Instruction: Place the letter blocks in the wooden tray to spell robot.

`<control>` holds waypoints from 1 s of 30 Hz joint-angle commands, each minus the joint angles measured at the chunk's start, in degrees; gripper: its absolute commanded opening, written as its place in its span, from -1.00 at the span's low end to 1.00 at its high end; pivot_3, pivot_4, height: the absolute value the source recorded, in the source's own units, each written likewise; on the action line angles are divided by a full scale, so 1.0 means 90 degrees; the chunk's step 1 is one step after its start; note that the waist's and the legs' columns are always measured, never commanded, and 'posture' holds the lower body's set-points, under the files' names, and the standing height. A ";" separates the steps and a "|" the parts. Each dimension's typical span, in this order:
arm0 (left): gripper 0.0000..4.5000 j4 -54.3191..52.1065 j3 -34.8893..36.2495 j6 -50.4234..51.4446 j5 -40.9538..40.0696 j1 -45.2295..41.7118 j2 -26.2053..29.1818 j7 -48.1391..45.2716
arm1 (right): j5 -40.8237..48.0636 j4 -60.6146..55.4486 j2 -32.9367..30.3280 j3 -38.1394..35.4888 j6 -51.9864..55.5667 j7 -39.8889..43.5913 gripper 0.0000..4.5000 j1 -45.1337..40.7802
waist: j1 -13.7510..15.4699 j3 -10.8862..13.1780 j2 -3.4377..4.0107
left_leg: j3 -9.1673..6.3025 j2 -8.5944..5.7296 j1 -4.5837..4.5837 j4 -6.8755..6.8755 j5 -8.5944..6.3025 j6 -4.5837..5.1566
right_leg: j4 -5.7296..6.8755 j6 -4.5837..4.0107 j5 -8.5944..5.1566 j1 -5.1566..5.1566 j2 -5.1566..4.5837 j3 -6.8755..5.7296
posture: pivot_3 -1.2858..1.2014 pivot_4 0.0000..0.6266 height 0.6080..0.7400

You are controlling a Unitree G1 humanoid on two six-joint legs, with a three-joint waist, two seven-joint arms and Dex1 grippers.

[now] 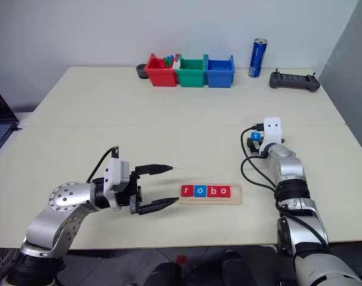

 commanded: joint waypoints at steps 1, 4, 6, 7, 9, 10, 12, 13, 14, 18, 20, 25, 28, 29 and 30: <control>1.00 -0.0067 0.0043 -0.0148 0.0010 -0.0028 -0.0003 0.0007 | 0.0036 0.0171 0.0110 -0.0063 -0.0083 -0.0192 0.99 -0.0147 | -0.0019 0.0000 0.0000 | 0.0000 0.0001 0.0002 0.0000 0.0000 0.0000 | 0.0002 0.0000 0.0000 0.0000 0.0001 0.0001 | 0.03 -0.52 1.00; 1.00 -0.0057 0.0034 -0.0158 0.0009 -0.0035 -0.0009 0.0001 | -0.0002 0.0249 0.0128 -0.0046 -0.0166 -0.0278 0.83 -0.0181 | -0.0025 -0.0001 0.0001 | 0.0001 0.0002 0.0006 -0.0001 0.0001 0.0002 | 0.0007 -0.0001 -0.0001 0.0000 0.0003 0.0003 | 0.03 -0.52 1.00; 1.00 -0.0044 0.0022 -0.0182 0.0020 -0.0032 -0.0017 0.0002 | -0.0025 0.0222 0.0136 0.0006 -0.0246 -0.0257 0.62 -0.0147 | -0.0023 -0.0001 0.0001 | 0.0001 0.0001 0.0005 0.0000 0.0002 0.0002 | 0.0008 -0.0001 -0.0001 0.0000 0.0003 0.0003 | 0.03 -0.52 1.00; 1.00 -0.0041 0.0020 -0.0188 0.0020 -0.0029 -0.0019 0.0003 | -0.0030 0.0208 0.0139 0.0013 -0.0258 -0.0272 0.48 -0.0121 | -0.0021 -0.0001 0.0001 | 0.0000 0.0000 0.0005 0.0000 0.0002 0.0002 | 0.0008 -0.0001 -0.0001 0.0000 0.0003 0.0003 | 0.03 -0.52 1.00; 1.00 -0.0037 0.0021 -0.0197 0.0022 -0.0023 -0.0022 0.0005 | -0.0031 0.0198 0.0136 0.0015 -0.0274 -0.0294 0.16 -0.0078 | -0.0013 0.0000 0.0001 | 0.0000 0.0000 0.0004 0.0000 0.0002 0.0002 | 0.0008 -0.0001 -0.0001 0.0000 0.0003 0.0003 | 0.03 -0.52 1.00; 1.00 -0.0036 0.0024 -0.0198 0.0022 -0.0021 -0.0023 0.0008 | -0.0036 0.0194 0.0130 0.0015 -0.0286 -0.0309 -0.01 -0.0064 | -0.0009 0.0000 0.0001 | -0.0001 0.0000 0.0004 0.0000 0.0002 0.0002 | 0.0008 -0.0001 -0.0001 0.0000 0.0003 0.0002 | 0.03 -0.52 1.00; 1.00 -0.0035 0.0027 -0.0201 0.0025 -0.0017 -0.0024 0.0013 | -0.0035 0.0184 0.0122 0.0009 -0.0295 -0.0322 -0.33 -0.0050 | -0.0007 0.0000 0.0001 | -0.0001 -0.0001 0.0003 0.0001 0.0003 0.0002 | 0.0007 -0.0001 -0.0001 0.0000 0.0002 0.0002 | 0.03 -0.52 1.00; 1.00 -0.0036 0.0027 -0.0201 0.0028 -0.0014 -0.0024 0.0016 | -0.0027 0.0140 0.0111 0.0010 -0.0265 -0.0304 -0.35 -0.0030 | -0.0006 0.0000 0.0001 | -0.0001 -0.0001 0.0003 0.0001 0.0003 0.0002 | 0.0007 -0.0001 -0.0001 0.0000 0.0002 0.0003 | 0.03 -0.52 1.00; 1.00 -0.0037 0.0027 -0.0201 0.0031 -0.0013 -0.0024 0.0020 | -0.0006 0.0016 0.0086 0.0030 -0.0155 -0.0225 -0.35 0.0023 | -0.0006 0.0000 0.0001 | -0.0001 -0.0001 0.0003 0.0001 0.0003 0.0002 | 0.0007 -0.0001 -0.0001 0.0000 0.0002 0.0002 | 0.03 -0.52 1.00; 1.00 -0.0109 0.0042 -0.0174 0.0023 0.0035 -0.0022 0.0057 | 0.0091 -0.1573 -0.0114 0.0139 0.0823 0.0059 -0.35 0.0720 | 0.0023 -0.0001 0.0001 | -0.0006 -0.0001 0.0000 -0.0002 0.0003 0.0002 | 0.0005 -0.0003 -0.0002 0.0000 0.0002 -0.0002 | 0.03 -0.52 1.00; 1.00 -0.0167 0.0056 -0.0160 0.0007 0.0090 -0.0014 0.0082 | 0.0221 -0.3123 -0.0309 0.0126 0.1742 0.0171 -0.35 0.1410 | 0.0065 -0.0001 0.0002 | -0.0017 -0.0003 -0.0008 -0.0002 0.0002 0.0002 | 0.0001 -0.0006 -0.0006 0.0000 0.0001 -0.0010 | 0.03 -0.52 1.00; 1.00 -0.0269 0.0105 -0.0152 -0.0041 0.0276 0.0032 0.0099 | 0.0655 -0.6633 -0.0679 -0.0279 0.4179 0.0166 -0.35 0.3017 | 0.0151 -0.0002 0.0005 | -0.0031 -0.0006 -0.0014 -0.0005 0.0002 0.0002 | 0.0002 -0.0008 -0.0017 -0.0001 -0.0005 -0.0016 | 0.03 -0.52 1.00; 1.00 -0.0255 0.0083 -0.0135 -0.0050 0.0268 0.0034 0.0079 | 0.0746 -0.7808 -0.0626 -0.0561 0.5117 0.0075 -0.35 0.3679 | 0.0141 -0.0003 0.0007 | -0.0026 -0.0003 -0.0008 -0.0006 0.0002 0.0002 | 0.0006 -0.0009 -0.0018 -0.0001 0.0001 -0.0012 | 0.03 -0.52 1.00; 1.00 -0.0231 0.0072 -0.0126 -0.0052 0.0233 0.0033 0.0068 | 0.0759 -0.8074 -0.0536 -0.0663 0.5392 0.0030 -0.35 0.3821 | 0.0143 -0.0003 0.0007 | -0.0023 -0.0002 -0.0006 -0.0005 0.0002 0.0002 | 0.0010 -0.0009 -0.0018 -0.0001 0.0003 -0.0011 | 0.03 -0.52 1.00; 1.00 -0.0205 0.0064 -0.0122 -0.0053 0.0201 0.0031 0.0056 | 0.0768 -0.8279 -0.0450 -0.0731 0.5621 -0.0003 -0.35 0.3924 | 0.0142 -0.0003 0.0007 | -0.0023 -0.0002 -0.0003 -0.0004 0.0002 0.0002 | 0.0013 -0.0009 -0.0018 -0.0001 0.0003 -0.0012 | 0.03 -0.52 1.00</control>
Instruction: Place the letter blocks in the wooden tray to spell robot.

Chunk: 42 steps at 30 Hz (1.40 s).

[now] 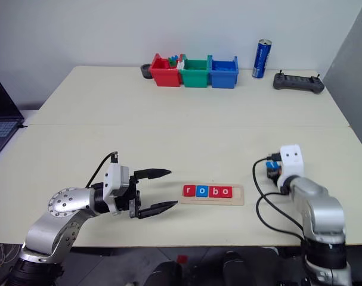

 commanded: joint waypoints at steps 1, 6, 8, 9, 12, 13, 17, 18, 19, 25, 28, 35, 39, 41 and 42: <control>1.00 -0.0138 0.0051 -0.0040 -0.0104 -0.0119 0.0031 -0.0056 | 0.0103 -0.0964 0.0199 -0.0305 0.0766 -0.0154 -0.35 0.0183 | -0.0003 0.0000 0.0000 | 0.0002 0.0001 0.0002 0.0000 0.0000 0.0000 | 0.0001 0.0000 0.0000 0.0000 0.0002 0.0001 | 0.03 -0.52 1.00; 1.00 0.0003 -0.0076 -0.0030 -0.0085 -0.0337 -0.0027 -0.0148 | 0.0053 -0.1346 0.0309 -0.0222 0.0901 -0.0163 -0.35 0.0754 | 0.0040 -0.0001 -0.0002 | 0.0001 0.0000 0.0001 0.0000 0.0000 -0.0001 | -0.0002 0.0000 0.0000 0.0003 0.0003 0.0000 | 0.03 -0.52 1.00; 1.00 0.0048 -0.0103 -0.0032 -0.0071 -0.0402 -0.0047 -0.0162 | 0.0064 -0.1325 0.0238 -0.0172 0.0811 -0.0119 -0.19 0.0760 | 0.0042 -0.0002 -0.0003 | 0.0003 -0.0001 0.0001 0.0000 0.0000 -0.0001 | -0.0006 0.0000 0.0000 0.0005 0.0001 0.0000 | 0.03 -0.52 1.00; 1.00 0.0071 -0.0110 -0.0039 -0.0066 -0.0427 -0.0052 -0.0170 | 0.0090 -0.1320 0.0221 -0.0185 0.0771 -0.0087 -0.03 0.0706 | 0.0043 -0.0001 -0.0003 | 0.0002 -0.0001 0.0001 0.0000 0.0000 -0.0001 | -0.0006 0.0000 0.0000 0.0005 0.0001 0.0000 | 0.03 -0.52 1.00; 1.00 0.0106 -0.0102 -0.0059 -0.0062 -0.0469 -0.0040 -0.0191 | 0.0095 -0.1257 -0.0141 -0.0197 0.0563 0.0038 0.40 0.0226 | 0.0020 0.0000 -0.0002 | 0.0004 -0.0001 0.0002 0.0000 0.0001 -0.0001 | -0.0005 0.0000 0.0000 0.0005 0.0001 0.0001 | 0.03 -0.52 1.00; 1.00 0.0109 -0.0100 -0.0070 -0.0058 -0.0468 -0.0035 -0.0193 | 0.0088 -0.1242 -0.0243 -0.0177 0.0520 0.0071 0.56 0.0095 | 0.0011 -0.0001 -0.0002 | 0.0006 0.0000 0.0002 0.0001 0.0001 -0.0001 | -0.0005 -0.0001 0.0000 0.0004 0.0001 0.0002 | 0.03 -0.52 1.00; 1.00 0.0174 -0.0105 -0.0100 -0.0038 -0.0552 -0.0051 -0.0177 | 0.0169 -0.0451 -0.0999 0.0334 -0.0480 0.0731 0.99 -0.1228 | -0.0013 0.0001 -0.0002 | 0.0005 0.0001 0.0004 -0.0002 0.0000 0.0000 | -0.0005 -0.0001 0.0000 0.0003 0.0004 0.0001 | 0.03 -0.52 1.00; 1.00 0.0190 -0.0111 -0.0107 -0.0034 -0.0572 -0.0057 -0.0173 | 0.0189 -0.0230 -0.1131 0.0437 -0.0739 0.0899 0.99 -0.1477 | -0.0038 0.0004 0.0000 | 0.0009 0.0001 0.0005 0.0000 0.0000 -0.0001 | -0.0005 -0.0001 0.0000 0.0003 0.0003 0.0002 | 0.03 -0.52 1.00; 1.00 0.0214 -0.0125 -0.0113 -0.0025 -0.0601 -0.0070 -0.0169 | 0.0220 0.0167 -0.1368 0.0651 -0.1197 0.1312 0.99 -0.1818 | -0.0040 0.0004 -0.0001 | 0.0012 0.0000 0.0004 0.0001 0.0001 0.0000 | -0.0005 -0.0001 0.0000 0.0003 0.0002 0.0004 | 0.03 -0.52 1.00; 1.00 0.0293 -0.0177 -0.0194 0.0000 -0.0668 -0.0080 -0.0247 | 0.0164 0.2375 -0.2763 0.1658 -0.4936 0.4483 0.99 -0.2155 | 0.0013 0.0004 -0.0010 | -0.0002 0.0001 -0.0009 -0.0008 0.0000 0.0003 | -0.0035 -0.0001 0.0000 0.0008 -0.0001 -0.0015 | 0.03 -0.52 1.00; 1.00 0.0331 -0.0159 -0.0222 0.0001 -0.0696 -0.0059 -0.0288 | -0.0182 0.3581 -0.3566 0.2085 -0.7082 0.6086 0.99 -0.1758 | 0.0091 0.0005 -0.0011 | 0.0002 -0.0008 -0.0024 -0.0007 -0.0001 0.0004 | -0.0057 0.0002 -0.0001 0.0007 -0.0018 -0.0018 | 0.03 -0.52 1.00; 1.00 0.0181 -0.0174 -0.0200 -0.0009 -0.0557 -0.0086 -0.0227 | -0.0623 0.5630 -0.4056 0.2485 -0.9200 0.7563 0.99 -0.1964 | -0.0002 0.0007 -0.0011 | 0.0025 -0.0003 -0.0002 -0.0006 -0.0001 0.0003 | -0.0044 0.0005 0.0003 0.0008 -0.0020 0.0002 | 0.03 -0.52 1.00; 1.00 0.0171 -0.0177 -0.0188 -0.0008 -0.0550 -0.0093 -0.0210 | -0.0742 0.5975 -0.3974 0.2520 -0.9511 0.7777 0.99 -0.1933 | -0.0047 0.0007 -0.0011 | 0.0021 0.0001 0.0008 -0.0003 -0.0001 0.0003 | -0.0020 0.0002 0.0001 0.0008 -0.0012 0.0002 | 0.03 -0.52 1.00; 1.00 0.0179 -0.0182 -0.0192 -0.0003 -0.0553 -0.0102 -0.0202 | -0.0809 0.6158 -0.3823 0.2532 -0.9611 0.7702 0.99 -0.1956 | -0.0047 0.0007 -0.0011 | 0.0021 -0.0001 0.0008 0.0002 0.0000 0.0002 | -0.0016 0.0002 0.0001 0.0008 -0.0012 0.0003 | 0.03 -0.52 1.00; 1.00 0.0180 -0.0188 -0.0190 -0.0002 -0.0559 -0.0106 -0.0201 | -0.0857 0.6249 -0.3754 0.2543 -0.9671 0.7670 0.99 -0.1986 | -0.0050 0.0007 -0.0011 | 0.0021 -0.0001 0.0008 0.0004 0.0000 0.0002 | -0.0015 0.0002 0.0001 0.0009 -0.0012 0.0004 | 0.03 -0.52 1.00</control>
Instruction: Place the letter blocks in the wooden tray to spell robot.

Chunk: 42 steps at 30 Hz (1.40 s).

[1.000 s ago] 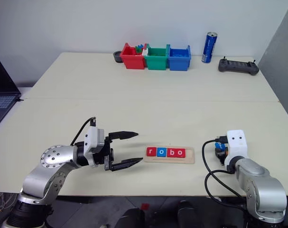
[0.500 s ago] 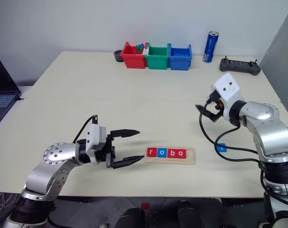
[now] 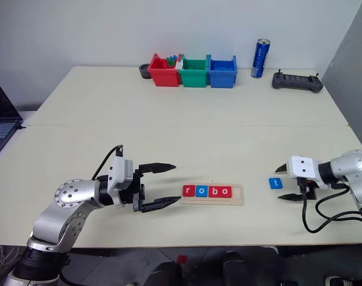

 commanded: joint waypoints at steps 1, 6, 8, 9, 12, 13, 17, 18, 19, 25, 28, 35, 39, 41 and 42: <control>1.00 -0.0208 0.0006 -0.0051 -0.0028 -0.0011 -0.0032 0.0037 | -0.0166 0.0257 0.0189 0.0018 -0.0306 -0.0050 0.99 -0.0191 | -0.0004 0.0000 0.0000 | 0.0000 0.0000 0.0000 0.0002 0.0000 0.0000 | 0.0002 0.0000 0.0000 0.0000 0.0000 0.0001 | 0.03 -0.52 1.00; 1.00 -0.0165 -0.0005 -0.0037 -0.0025 -0.0089 -0.0046 0.0007 | -0.0367 0.0700 0.0476 0.0073 -0.0461 -0.0149 0.99 -0.0379 | -0.0007 0.0000 0.0000 | -0.0001 -0.0001 0.0000 0.0006 0.0000 0.0000 | 0.0006 0.0000 0.0000 0.0000 0.0000 0.0000 | 0.03 -0.52 1.00; 1.00 -0.0171 0.0003 -0.0030 -0.0026 -0.0087 -0.0042 0.0007 | -0.0474 0.0913 0.0501 0.0107 -0.0580 -0.0144 0.99 -0.0409 | -0.0007 -0.0001 -0.0001 | -0.0003 -0.0001 0.0002 0.0006 0.0000 0.0000 | 0.0007 0.0000 0.0000 0.0003 0.0000 0.0000 | 0.03 -0.52 1.00; 1.00 -0.0197 0.0010 -0.0026 -0.0032 -0.0062 -0.0034 0.0007 | -0.0544 0.1029 0.0485 0.0133 -0.0684 -0.0132 0.99 -0.0423 | -0.0007 -0.0001 -0.0001 | -0.0003 -0.0001 0.0005 0.0007 0.0000 0.0000 | 0.0007 0.0000 0.0000 0.0006 0.0000 -0.0001 | 0.03 -0.52 1.00; 1.00 -0.0254 0.0032 -0.0005 -0.0049 -0.0013 -0.0014 0.0017 | -0.0534 0.1225 0.0464 0.0122 -0.0759 -0.0054 0.72 -0.0482 | -0.0007 -0.0002 -0.0003 | -0.0003 -0.0002 0.0008 0.0014 0.0000 0.0000 | 0.0007 0.0000 0.0000 0.0013 -0.0001 0.0000 | 0.03 -0.52 1.00; 1.00 -0.0258 0.0039 0.0002 -0.0053 -0.0008 -0.0009 0.0019 | -0.0516 0.1253 0.0455 0.0118 -0.0766 -0.0028 0.58 -0.0501 | -0.0006 -0.0002 -0.0003 | -0.0004 -0.0002 0.0008 0.0015 0.0000 0.0000 | 0.0007 0.0000 0.0000 0.0015 -0.0001 -0.0001 | 0.03 -0.52 1.00; 1.00 -0.0253 0.0037 0.0004 -0.0044 0.0001 -0.0016 0.0032 | -0.0505 0.1340 0.0450 0.0121 -0.0731 0.0050 -0.01 -0.0576 | -0.0006 -0.0002 -0.0003 | -0.0004 -0.0003 0.0008 0.0028 0.0000 0.0000 | 0.0011 0.0000 0.0001 0.0018 -0.0001 -0.0001 | 0.03 -0.52 1.00; 1.00 -0.0253 0.0034 0.0004 -0.0043 0.0000 -0.0020 0.0035 | -0.0506 0.1361 0.0457 0.0123 -0.0727 0.0062 -0.17 -0.0590 | -0.0006 -0.0002 -0.0003 | -0.0004 -0.0003 0.0008 0.0029 0.0000 0.0000 | 0.0013 0.0000 0.0001 0.0018 -0.0001 0.0000 | 0.03 -0.52 1.00; 1.00 -0.0252 0.0033 0.0005 -0.0044 -0.0001 -0.0022 0.0038 | -0.0502 0.1373 0.0463 0.0123 -0.0707 0.0075 -0.32 -0.0599 | -0.0006 -0.0002 -0.0003 | -0.0004 -0.0003 0.0008 0.0032 0.0000 0.0000 | 0.0015 -0.0001 0.0001 0.0018 -0.0001 0.0000 | 0.03 -0.52 1.00; 1.00 -0.0259 0.0050 -0.0023 -0.0049 0.0044 -0.0016 0.0042 | -0.0103 0.0723 0.0549 -0.0077 0.0016 0.0112 -0.33 -0.0567 | -0.0008 -0.0002 -0.0003 | -0.0006 -0.0003 0.0004 0.0045 0.0000 0.0000 | 0.0018 -0.0001 0.0001 0.0018 -0.0001 -0.0001 | 0.03 -0.52 1.00; 1.00 -0.0328 0.0078 -0.0024 -0.0069 0.0149 0.0013 0.0044 | 0.0353 -0.0345 0.0630 -0.0206 0.0918 0.0143 -0.33 -0.0322 | -0.0020 -0.0001 -0.0001 | -0.0009 -0.0001 0.0002 0.0045 0.0000 0.0000 | 0.0022 -0.0001 0.0001 0.0015 0.0000 -0.0001 | 0.03 -0.52 1.00; 1.00 -0.0410 0.0059 -0.0020 -0.0050 0.0187 0.0036 0.0054 | 0.0937 -0.2759 0.0948 -0.0229 0.2607 -0.0370 -0.33 0.0353 | 0.0057 0.0000 0.0001 | -0.0026 -0.0004 -0.0014 0.0049 -0.0001 0.0000 | 0.0022 0.0000 0.0001 0.0009 0.0000 -0.0012 | 0.03 -0.52 1.00; 1.00 -0.0391 0.0079 -0.0004 -0.0053 0.0155 0.0057 0.0053 | 0.0830 -0.3085 0.0947 -0.0153 0.2766 -0.0511 -0.33 0.0482 | 0.0123 0.0000 0.0000 | -0.0022 -0.0007 -0.0023 0.0061 -0.0001 0.0000 | 0.0018 0.0001 0.0001 0.0008 -0.0003 -0.0012 | 0.03 -0.52 1.00; 1.00 -0.0395 0.0076 -0.0005 -0.0053 0.0160 0.0059 0.0055 | 0.0775 -0.3124 0.0951 -0.0119 0.2741 -0.0555 -0.33 0.0518 | 0.0129 0.0000 0.0000 | -0.0022 -0.0007 -0.0023 0.0063 -0.0001 0.0000 | 0.0018 0.0001 0.0001 0.0008 -0.0003 -0.0015 | 0.03 -0.52 1.00; 1.00 -0.0401 0.0072 -0.0001 -0.0053 0.0163 0.0057 0.0059 | 0.0726 -0.3128 0.0954 -0.0093 0.2704 -0.0580 -0.33 0.0533 | 0.0132 0.0000 0.0001 | -0.0022 -0.0007 -0.0023 0.0063 -0.0001 0.0000 | 0.0018 0.0001 0.0001 0.0008 -0.0003 -0.0015 | 0.03 -0.52 1.00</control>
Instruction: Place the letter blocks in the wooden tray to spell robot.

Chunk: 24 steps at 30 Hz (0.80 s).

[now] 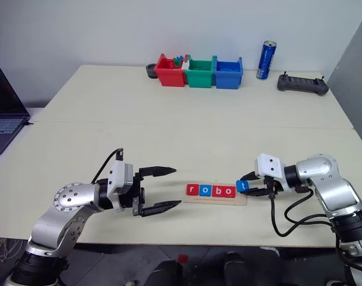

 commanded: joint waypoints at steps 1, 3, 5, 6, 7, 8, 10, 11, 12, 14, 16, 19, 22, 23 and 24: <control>1.00 -0.0183 0.0070 -0.0019 -0.0053 -0.0052 0.0044 0.0013 | -0.0146 -0.0197 -0.0074 0.0006 -0.0148 -0.0111 -0.33 0.0067 | 0.0005 0.0000 0.0000 | 0.0000 0.0000 0.0000 0.0000 0.0000 0.0000 | 0.0000 0.0000 0.0000 0.0000 0.0000 0.0000 | 0.03 -0.52 1.00; 1.00 -0.0175 0.0069 -0.0020 -0.0053 -0.0060 0.0045 0.0009 | -0.0260 -0.0192 -0.0064 0.0058 -0.0257 -0.0148 -0.33 0.0076 | 0.0005 0.0000 0.0000 | 0.0001 0.0000 0.0000 0.0000 0.0000 0.0000 | 0.0000 0.0000 0.0000 0.0000 0.0001 0.0000 | 0.03 -0.52 1.00; 1.00 -0.0156 0.0066 -0.0023 -0.0047 -0.0078 0.0043 0.0006 | -0.0315 -0.0183 -0.0057 0.0093 -0.0300 -0.0159 -0.33 0.0090 | -0.0005 0.0000 0.0000 | 0.0003 0.0001 0.0001 0.0000 0.0000 0.0000 | 0.0000 0.0000 0.0000 0.0000 0.0001 0.0001 | 0.03 -0.52 1.00; 1.00 -0.0146 0.0066 -0.0026 -0.0045 -0.0086 0.0042 0.0004 | -0.0336 -0.0175 -0.0049 0.0106 -0.0317 -0.0161 -0.33 0.0092 | -0.0006 0.0000 0.0000 | 0.0003 0.0001 0.0001 0.0000 0.0000 0.0000 | 0.0000 0.0000 0.0000 0.0000 0.0001 0.0001 | 0.03 -0.52 1.00; 1.00 -0.0135 0.0064 -0.0029 -0.0041 -0.0096 0.0040 0.0002 | -0.0363 -0.0145 -0.0033 0.0123 -0.0338 -0.0167 -0.33 0.0084 | -0.0006 0.0000 0.0000 | 0.0003 0.0002 0.0001 0.0000 0.0000 0.0000 | 0.0000 0.0000 0.0000 0.0000 0.0002 0.0000 | 0.03 -0.52 1.00; 1.00 -0.0125 0.0060 -0.0031 -0.0038 -0.0105 0.0037 0.0002 | -0.0394 -0.0105 -0.0015 0.0142 -0.0366 -0.0184 -0.33 0.0066 | -0.0006 0.0000 0.0000 | 0.0002 0.0002 0.0002 0.0000 0.0000 0.0000 | 0.0001 0.0000 0.0000 0.0000 0.0002 0.0000 | 0.03 -0.52 1.00; 1.00 -0.0113 0.0057 -0.0032 -0.0034 -0.0121 0.0034 0.0001 | -0.0443 -0.0035 0.0008 0.0186 -0.0411 -0.0211 -0.33 0.0030 | -0.0006 0.0000 0.0000 | 0.0002 0.0002 0.0001 0.0000 0.0000 0.0000 | 0.0001 0.0000 0.0000 0.0000 0.0003 0.0000 | 0.03 -0.52 1.00; 1.00 -0.0113 0.0058 -0.0031 -0.0035 -0.0123 0.0035 0.0000 | -0.0453 -0.0023 0.0013 0.0198 -0.0419 -0.0218 -0.33 0.0022 | -0.0006 0.0000 0.0000 | 0.0002 0.0002 0.0001 0.0001 0.0000 0.0000 | 0.0001 0.0000 0.0000 0.0000 0.0002 0.0000 | 0.03 -0.52 1.00; 1.00 -0.0110 0.0058 -0.0032 -0.0035 -0.0127 0.0036 -0.0003 | -0.0471 -0.0003 0.0022 0.0213 -0.0430 -0.0227 -0.33 0.0014 | -0.0006 0.0000 0.0000 | 0.0002 0.0001 0.0001 0.0001 0.0000 0.0000 | 0.0001 0.0000 0.0000 0.0000 0.0002 0.0001 | 0.03 -0.52 1.00; 1.00 -0.0089 0.0057 -0.0038 -0.0029 -0.0141 0.0036 -0.0009 | -0.0527 0.0036 0.0037 0.0251 -0.0484 -0.0233 -0.33 0.0014 | -0.0006 0.0000 0.0000 | 0.0002 0.0001 0.0001 0.0001 0.0000 0.0000 | 0.0001 0.0000 0.0000 0.0000 0.0002 0.0000 | 0.03 -0.52 1.00; 1.00 -0.0063 0.0064 -0.0043 -0.0023 -0.0157 0.0039 -0.0013 | -0.0561 0.0066 0.0060 0.0264 -0.0492 -0.0244 -0.33 0.0012 | -0.0007 0.0000 0.0000 | 0.0002 0.0001 0.0001 0.0001 0.0000 0.0000 | 0.0001 0.0000 0.0000 0.0000 0.0002 0.0000 | 0.03 -0.52 1.00; 1.00 -0.0066 0.0063 -0.0043 -0.0021 -0.0151 0.0042 -0.0015 | -0.0631 0.0149 0.0086 0.0278 -0.0522 -0.0263 -0.33 -0.0008 | -0.0007 0.0000 0.0000 | 0.0002 0.0002 0.0001 0.0001 0.0000 0.0000 | 0.0001 0.0000 0.0000 0.0000 0.0002 0.0000 | 0.03 -0.52 1.00; 1.00 -0.0063 0.0061 -0.0046 -0.0018 -0.0149 0.0039 -0.0016 | -0.0644 0.0185 0.0106 0.0278 -0.0536 -0.0269 -0.33 -0.0005 | -0.0006 0.0000 0.0000 | 0.0002 0.0001 0.0001 0.0001 0.0000 0.0000 | 0.0001 0.0000 0.0000 0.0000 0.0002 0.0000 | 0.03 -0.52 1.00; 1.00 -0.0054 0.0062 -0.0052 -0.0015 -0.0151 0.0039 -0.0018 | -0.0641 0.0183 0.0114 0.0274 -0.0534 -0.0276 -0.33 -0.0004 | -0.0006 0.0000 0.0000 | 0.0002 0.0001 0.0001 0.0001 0.0000 0.0000 | 0.0001 0.0000 0.0000 0.0000 0.0002 0.0000 | 0.03 -0.52 1.00; 1.00 -0.0049 0.0062 -0.0055 -0.0013 -0.0152 0.0039 -0.0019 | -0.0638 0.0182 0.0119 0.0271 -0.0534 -0.0281 -0.33 -0.0003 | -0.0007 0.0000 0.0000 | 0.0002 0.0002 0.0001 0.0001 0.0000 0.0000 | 0.0001 0.0000 0.0000 0.0000 0.0002 0.0000 | 0.03 -0.52 1.00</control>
